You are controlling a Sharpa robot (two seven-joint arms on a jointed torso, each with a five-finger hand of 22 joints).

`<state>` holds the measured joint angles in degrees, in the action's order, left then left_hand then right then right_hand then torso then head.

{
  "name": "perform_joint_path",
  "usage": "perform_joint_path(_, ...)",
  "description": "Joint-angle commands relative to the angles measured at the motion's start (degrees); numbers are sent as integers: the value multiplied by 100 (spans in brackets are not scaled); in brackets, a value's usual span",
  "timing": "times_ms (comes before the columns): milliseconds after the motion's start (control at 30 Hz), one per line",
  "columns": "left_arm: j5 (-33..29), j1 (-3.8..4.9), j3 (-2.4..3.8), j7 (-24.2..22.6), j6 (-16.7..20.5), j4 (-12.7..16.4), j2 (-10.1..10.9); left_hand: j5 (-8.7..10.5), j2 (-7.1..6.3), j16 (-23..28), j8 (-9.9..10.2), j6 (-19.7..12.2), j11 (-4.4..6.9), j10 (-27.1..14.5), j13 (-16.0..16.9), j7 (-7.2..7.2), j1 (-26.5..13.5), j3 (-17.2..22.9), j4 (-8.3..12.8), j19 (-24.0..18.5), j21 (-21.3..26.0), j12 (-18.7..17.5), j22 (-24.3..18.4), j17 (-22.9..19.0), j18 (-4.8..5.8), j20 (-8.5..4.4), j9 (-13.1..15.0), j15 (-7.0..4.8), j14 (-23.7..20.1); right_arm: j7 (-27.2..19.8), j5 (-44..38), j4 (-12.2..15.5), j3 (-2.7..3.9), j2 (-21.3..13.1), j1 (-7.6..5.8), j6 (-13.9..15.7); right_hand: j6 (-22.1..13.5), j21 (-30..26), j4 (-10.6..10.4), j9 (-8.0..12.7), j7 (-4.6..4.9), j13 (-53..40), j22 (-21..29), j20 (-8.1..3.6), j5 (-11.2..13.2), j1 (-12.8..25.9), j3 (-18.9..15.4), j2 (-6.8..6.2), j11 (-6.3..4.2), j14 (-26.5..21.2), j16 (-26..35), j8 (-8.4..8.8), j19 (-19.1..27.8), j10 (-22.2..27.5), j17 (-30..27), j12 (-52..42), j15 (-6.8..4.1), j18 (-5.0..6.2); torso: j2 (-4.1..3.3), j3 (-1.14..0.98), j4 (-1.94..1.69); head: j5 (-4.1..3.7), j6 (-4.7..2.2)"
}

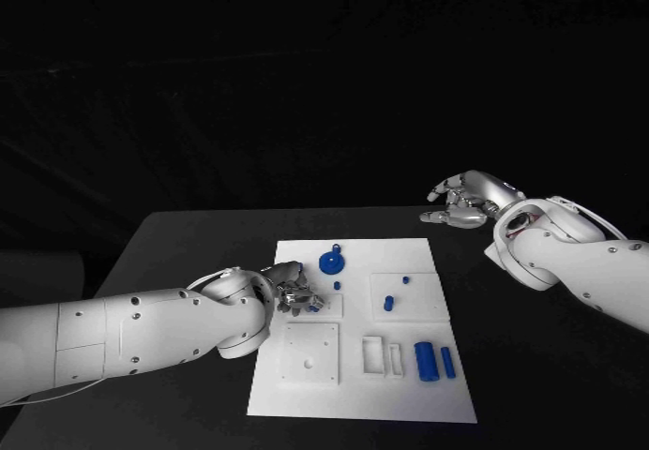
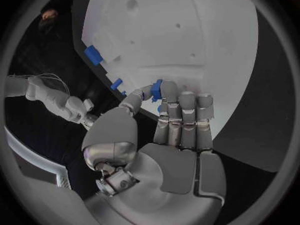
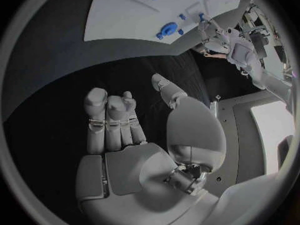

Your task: Assemble the parts on the task board

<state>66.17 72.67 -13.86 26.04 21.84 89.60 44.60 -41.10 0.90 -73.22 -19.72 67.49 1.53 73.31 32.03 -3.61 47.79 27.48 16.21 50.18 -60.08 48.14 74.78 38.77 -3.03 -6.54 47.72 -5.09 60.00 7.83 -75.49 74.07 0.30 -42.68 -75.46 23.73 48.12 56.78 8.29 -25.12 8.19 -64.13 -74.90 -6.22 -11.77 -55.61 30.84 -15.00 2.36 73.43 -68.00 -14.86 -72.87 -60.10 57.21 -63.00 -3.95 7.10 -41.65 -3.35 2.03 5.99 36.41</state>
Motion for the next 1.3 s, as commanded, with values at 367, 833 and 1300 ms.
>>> perform_joint_path(367,-50,-26,3,-176,908,64,11,21,-1,-21,-22,454,478,506,-18,404,75,45,-3,69,-20,-15,-2,-20,-38,-636,-7,-287,281,-6,2,6,3,-10,-2,-33,0,-24,-42,-8,58,16,-2,-5,-59,-19,-3,39,-14,-5,31,-29,4,7,-6,25,-19,790,0,1,-7,-3,17)
perform_joint_path(833,-74,-98,2,94,711,-29,-92,90,-34,-92,-17,448,489,568,7,407,92,56,-52,135,-59,41,20,-9,-39,-659,-42,-328,328,-7,7,-8,2,7,-1,-43,2,-26,-50,-8,57,21,-3,-5,-77,-14,-9,39,-15,-2,31,-30,0,5,-5,22,-20,790,-2,-7,-5,5,54)
perform_joint_path(1300,-40,-184,2,73,799,-80,-131,120,-80,-532,4,407,474,629,383,391,183,70,-107,273,-287,686,124,143,-70,-769,-168,-540,356,-4,8,-4,2,-5,-1,-46,1,-27,-55,-7,56,24,-3,-6,-85,-12,-12,39,-16,0,32,-30,-3,3,-5,20,-21,790,0,-3,1,-2,67)
